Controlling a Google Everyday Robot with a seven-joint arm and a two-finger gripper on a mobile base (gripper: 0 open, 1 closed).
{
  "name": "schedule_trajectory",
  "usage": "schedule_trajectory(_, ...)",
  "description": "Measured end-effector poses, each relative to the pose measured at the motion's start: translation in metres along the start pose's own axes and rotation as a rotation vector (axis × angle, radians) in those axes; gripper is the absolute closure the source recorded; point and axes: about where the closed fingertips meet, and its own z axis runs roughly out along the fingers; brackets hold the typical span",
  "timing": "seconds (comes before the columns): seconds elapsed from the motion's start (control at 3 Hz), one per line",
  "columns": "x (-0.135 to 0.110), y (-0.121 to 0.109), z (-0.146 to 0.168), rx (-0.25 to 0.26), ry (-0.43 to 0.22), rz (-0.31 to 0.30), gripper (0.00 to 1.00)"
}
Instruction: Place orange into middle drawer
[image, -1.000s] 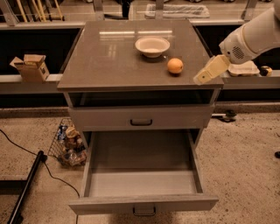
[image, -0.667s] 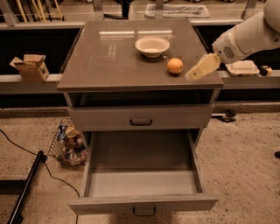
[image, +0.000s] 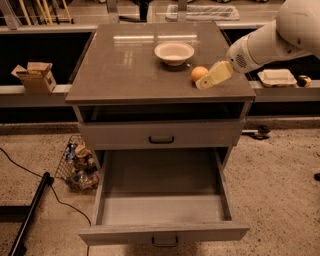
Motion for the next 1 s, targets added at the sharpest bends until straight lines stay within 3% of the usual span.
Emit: schedule_trajectory(1.0, -0.012, -0.003, 0.047, -0.021, -0.025, 0.038, 0.0)
